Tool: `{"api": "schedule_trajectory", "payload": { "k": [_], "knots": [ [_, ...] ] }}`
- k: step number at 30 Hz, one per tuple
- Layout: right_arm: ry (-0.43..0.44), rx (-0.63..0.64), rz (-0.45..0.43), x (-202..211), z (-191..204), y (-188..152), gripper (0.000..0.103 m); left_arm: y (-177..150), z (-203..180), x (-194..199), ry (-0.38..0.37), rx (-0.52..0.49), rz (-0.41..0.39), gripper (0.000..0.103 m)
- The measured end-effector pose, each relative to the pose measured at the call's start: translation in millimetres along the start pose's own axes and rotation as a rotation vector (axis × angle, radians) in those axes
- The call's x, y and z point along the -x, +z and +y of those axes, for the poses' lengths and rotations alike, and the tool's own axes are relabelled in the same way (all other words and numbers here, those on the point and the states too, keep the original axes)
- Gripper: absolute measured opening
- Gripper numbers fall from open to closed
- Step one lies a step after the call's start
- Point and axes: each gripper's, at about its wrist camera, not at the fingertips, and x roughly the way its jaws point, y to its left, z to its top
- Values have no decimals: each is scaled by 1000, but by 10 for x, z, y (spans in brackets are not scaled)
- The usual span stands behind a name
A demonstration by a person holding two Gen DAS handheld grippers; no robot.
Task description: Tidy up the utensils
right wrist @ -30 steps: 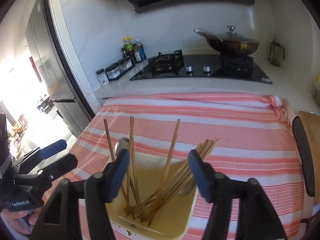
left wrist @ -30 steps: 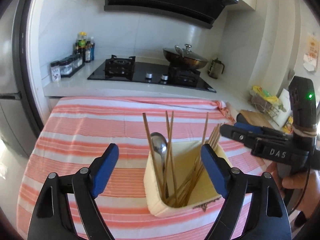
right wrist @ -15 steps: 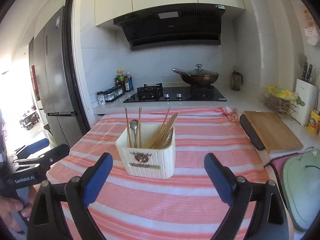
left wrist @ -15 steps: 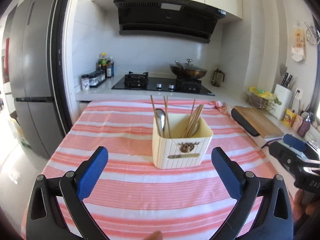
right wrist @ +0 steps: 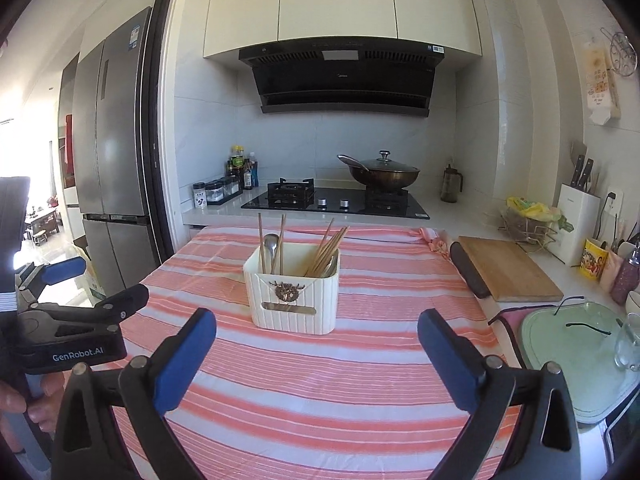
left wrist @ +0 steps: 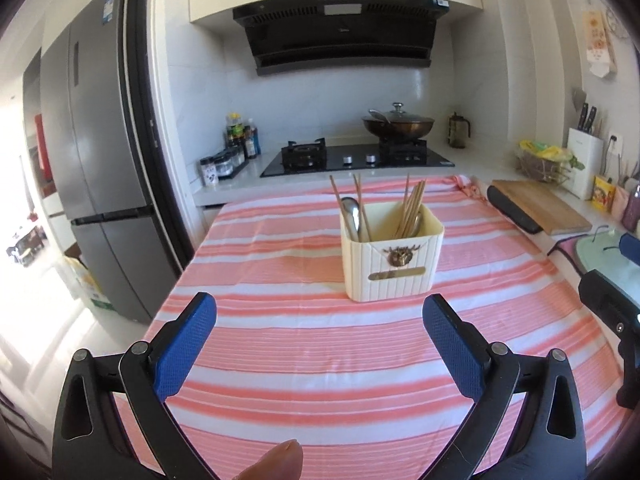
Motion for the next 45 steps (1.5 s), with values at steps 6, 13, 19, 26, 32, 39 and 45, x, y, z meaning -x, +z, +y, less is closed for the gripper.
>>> {"api": "schedule_trajectory", "payload": {
  "k": [6, 13, 19, 26, 32, 39, 45],
  "knots": [
    [-5, 33, -7, 97, 94, -5, 103, 10, 33, 121, 1, 12, -9, 103],
    [-7, 47, -13, 199, 151, 18, 103, 12, 54, 224, 3, 29, -24, 103],
    [-19, 57, -14, 258, 190, 48, 103, 26, 56, 267, 2, 31, -17, 103],
    [-13, 50, -16, 324, 203, 78, 103, 58, 64, 332, -18, 26, -16, 103],
    [-22, 47, -24, 372, 220, 115, 103, 73, 66, 423, -23, 19, -29, 103],
    [-21, 45, -29, 427, 208, 147, 103, 79, 54, 444, -20, 12, -26, 103],
    [-17, 46, -28, 435, 216, 161, 103, 96, 100, 430, -33, 25, -13, 103]
  ]
}}
